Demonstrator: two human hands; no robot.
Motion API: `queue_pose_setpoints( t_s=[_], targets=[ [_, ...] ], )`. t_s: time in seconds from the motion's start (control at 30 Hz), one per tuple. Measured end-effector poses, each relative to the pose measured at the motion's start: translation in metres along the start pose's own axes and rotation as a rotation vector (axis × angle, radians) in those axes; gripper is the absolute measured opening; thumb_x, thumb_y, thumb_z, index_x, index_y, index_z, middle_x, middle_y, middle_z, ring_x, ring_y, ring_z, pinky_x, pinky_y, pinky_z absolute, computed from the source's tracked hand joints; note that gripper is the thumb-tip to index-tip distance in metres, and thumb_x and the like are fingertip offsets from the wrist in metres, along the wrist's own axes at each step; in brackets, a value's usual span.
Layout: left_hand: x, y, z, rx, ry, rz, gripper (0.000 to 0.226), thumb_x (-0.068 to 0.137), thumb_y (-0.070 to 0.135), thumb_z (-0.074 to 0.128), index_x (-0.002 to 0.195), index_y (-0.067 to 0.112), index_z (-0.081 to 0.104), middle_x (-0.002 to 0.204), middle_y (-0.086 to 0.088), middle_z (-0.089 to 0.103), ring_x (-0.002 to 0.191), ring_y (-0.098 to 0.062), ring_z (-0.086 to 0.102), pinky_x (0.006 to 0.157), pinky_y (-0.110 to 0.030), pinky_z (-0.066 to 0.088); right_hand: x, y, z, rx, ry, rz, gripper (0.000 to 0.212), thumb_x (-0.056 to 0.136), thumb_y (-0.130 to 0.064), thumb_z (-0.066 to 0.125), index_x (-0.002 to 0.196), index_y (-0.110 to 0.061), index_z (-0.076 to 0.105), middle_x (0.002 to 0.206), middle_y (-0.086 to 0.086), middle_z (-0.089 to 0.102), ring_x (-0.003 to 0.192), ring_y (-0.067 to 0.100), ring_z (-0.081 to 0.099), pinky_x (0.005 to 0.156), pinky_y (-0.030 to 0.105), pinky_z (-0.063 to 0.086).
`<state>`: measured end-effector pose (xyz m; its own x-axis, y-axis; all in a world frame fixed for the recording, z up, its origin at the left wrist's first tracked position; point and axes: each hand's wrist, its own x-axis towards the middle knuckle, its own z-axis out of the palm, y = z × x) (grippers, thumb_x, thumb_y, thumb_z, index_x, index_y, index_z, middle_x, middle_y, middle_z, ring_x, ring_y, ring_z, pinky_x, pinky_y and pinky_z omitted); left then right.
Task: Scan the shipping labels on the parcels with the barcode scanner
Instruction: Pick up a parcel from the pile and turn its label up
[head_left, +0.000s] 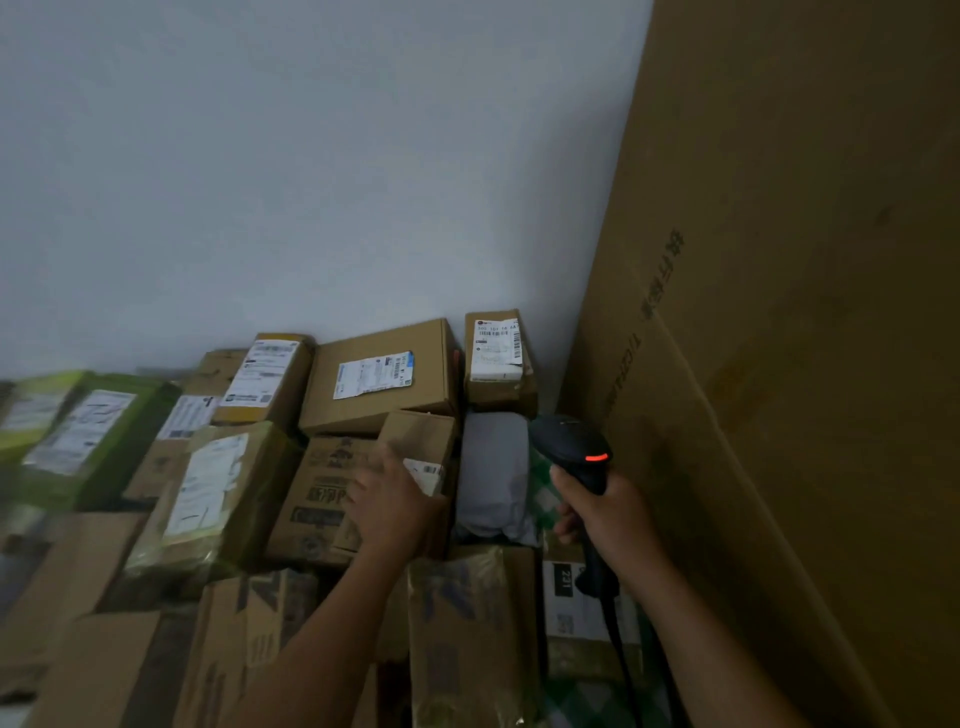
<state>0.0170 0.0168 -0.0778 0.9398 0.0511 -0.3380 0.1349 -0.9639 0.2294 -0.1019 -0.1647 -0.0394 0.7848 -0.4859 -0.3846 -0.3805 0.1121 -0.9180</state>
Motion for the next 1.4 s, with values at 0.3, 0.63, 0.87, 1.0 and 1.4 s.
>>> queue_pose_setpoints(
  t_s=[0.3,0.63,0.87,1.0,1.4],
  targets=[
    [-0.016,0.052,-0.011,-0.02,0.092,0.365,0.087,0.078,0.062,0.065,0.147,0.029,0.023,0.134,-0.016,0.04,0.121,-0.031,0.042,0.101,-0.039,0.034,-0.005,-0.004,-0.017,0.022,0.075,0.004,0.023,0.09,-0.026,0.067,0.089,-0.004,0.06,0.063,0.005,0.058,0.048,0.016,0.057,0.046,0.026,0.046],
    [0.014,0.088,0.034,-0.129,-0.142,0.147,0.086,0.08,0.064,0.066,0.142,0.015,0.031,0.14,-0.02,0.034,0.129,-0.038,0.036,0.105,-0.047,0.035,-0.001,0.001,-0.028,-0.015,0.096,0.01,0.023,0.092,-0.025,0.065,0.087,-0.003,0.06,0.066,0.005,0.057,0.043,0.01,0.054,0.041,0.021,0.044],
    [0.018,0.072,0.034,-0.003,-0.207,0.269,0.063,0.093,0.04,0.062,0.144,0.016,0.036,0.147,-0.019,0.03,0.13,-0.036,0.041,0.107,-0.044,0.039,-0.008,0.009,-0.026,-0.065,0.052,0.03,0.024,0.09,-0.03,0.067,0.083,-0.008,0.06,0.065,0.003,0.059,0.048,0.013,0.056,0.048,0.027,0.046],
    [-0.022,0.051,0.008,-0.241,0.013,0.374,0.05,0.092,0.027,0.063,0.138,0.013,0.049,0.141,-0.014,0.045,0.127,-0.029,0.044,0.102,-0.035,0.039,-0.024,0.005,-0.025,-0.072,0.0,0.005,0.03,0.091,-0.03,0.066,0.076,-0.006,0.058,0.054,0.005,0.055,0.043,0.015,0.052,0.045,0.026,0.043],
    [-0.173,-0.018,0.046,-0.122,-0.075,0.11,0.12,0.074,0.065,0.072,0.155,0.024,-0.008,0.155,-0.029,0.005,0.143,-0.046,0.016,0.114,-0.052,0.025,-0.106,0.009,-0.035,-0.107,-0.093,-0.011,0.021,0.09,-0.028,0.068,0.08,-0.011,0.06,0.063,0.005,0.059,0.048,0.016,0.055,0.047,0.027,0.045]
  ],
)
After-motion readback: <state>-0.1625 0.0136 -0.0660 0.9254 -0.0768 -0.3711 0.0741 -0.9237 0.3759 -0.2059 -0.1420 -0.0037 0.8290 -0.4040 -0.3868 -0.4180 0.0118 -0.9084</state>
